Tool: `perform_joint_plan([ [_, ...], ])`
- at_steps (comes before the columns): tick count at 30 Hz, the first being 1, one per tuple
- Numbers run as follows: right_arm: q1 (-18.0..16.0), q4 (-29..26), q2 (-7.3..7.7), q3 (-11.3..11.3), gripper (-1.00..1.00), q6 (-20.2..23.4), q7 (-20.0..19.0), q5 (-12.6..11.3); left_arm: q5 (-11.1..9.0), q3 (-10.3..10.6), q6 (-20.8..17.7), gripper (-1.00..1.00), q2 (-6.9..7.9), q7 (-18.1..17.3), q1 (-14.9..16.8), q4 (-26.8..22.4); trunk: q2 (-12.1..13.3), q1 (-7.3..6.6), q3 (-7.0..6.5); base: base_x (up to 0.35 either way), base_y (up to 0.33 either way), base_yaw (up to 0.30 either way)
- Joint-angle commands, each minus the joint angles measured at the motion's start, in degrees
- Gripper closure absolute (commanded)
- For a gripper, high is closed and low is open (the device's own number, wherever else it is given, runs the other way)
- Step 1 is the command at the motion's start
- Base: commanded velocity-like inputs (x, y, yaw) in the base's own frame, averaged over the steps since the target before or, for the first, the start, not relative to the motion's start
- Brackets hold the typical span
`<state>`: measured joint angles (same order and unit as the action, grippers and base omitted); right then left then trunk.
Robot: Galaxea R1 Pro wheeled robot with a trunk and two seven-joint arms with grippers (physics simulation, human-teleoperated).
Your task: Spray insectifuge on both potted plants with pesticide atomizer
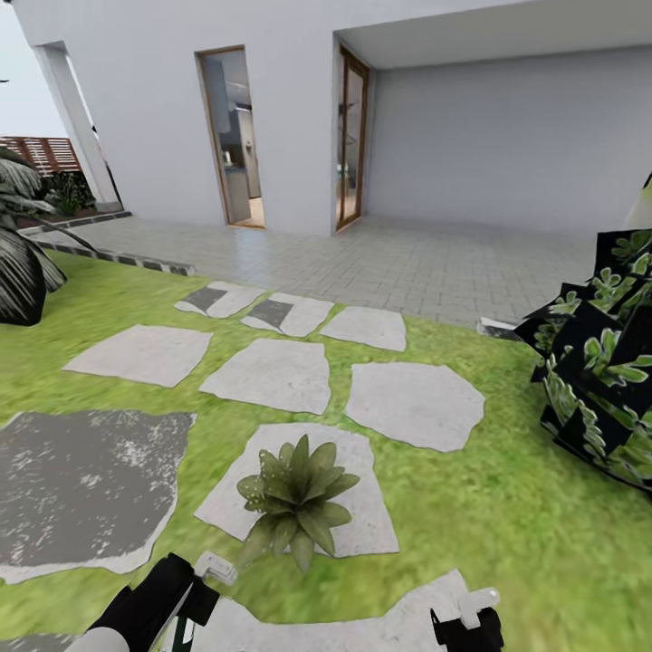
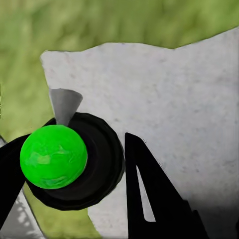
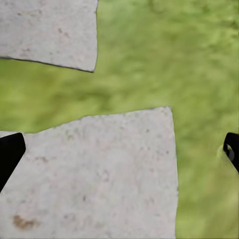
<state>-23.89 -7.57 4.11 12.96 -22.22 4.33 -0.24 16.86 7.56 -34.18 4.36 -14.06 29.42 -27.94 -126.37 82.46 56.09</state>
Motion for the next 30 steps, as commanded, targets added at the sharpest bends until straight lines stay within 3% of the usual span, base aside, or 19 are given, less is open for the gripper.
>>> perform_joint_plan([
  [1,-0.02,0.01,0.02,0.49,-1.00,-0.10,0.42,-0.02,0.64,0.19,-0.17,1.00,0.03,-0.44,0.03,-0.13,-0.02,-0.01,0.05,0.003,-0.010,0.277],
  [5,-0.02,0.01,0.02,0.49,-1.00,-0.10,0.42,-0.02,0.64,0.17,-0.18,1.00,0.11,-0.38,0.03,-0.29,-0.02,-0.01,0.05,0.001,-0.003,0.201],
  [15,-0.02,0.01,0.29,0.40,-1.00,-0.14,0.42,-0.02,0.55,0.09,-0.10,1.00,0.04,-0.39,0.03,-0.77,-0.02,-0.01,0.05,0.009,-0.012,0.011],
  [20,-0.02,0.01,0.13,0.48,-1.00,-0.10,0.42,-0.02,0.55,0.09,-0.08,1.00,0.03,-0.42,0.03,-0.80,-0.02,-0.01,0.05,0.129,-0.202,0.047],
  [30,-0.02,0.01,0.11,0.49,-1.00,-0.10,0.42,-0.02,0.55,0.09,-0.01,1.00,0.03,-0.40,0.03,-0.88,-0.02,-0.01,0.05,0.119,-0.251,0.258],
])
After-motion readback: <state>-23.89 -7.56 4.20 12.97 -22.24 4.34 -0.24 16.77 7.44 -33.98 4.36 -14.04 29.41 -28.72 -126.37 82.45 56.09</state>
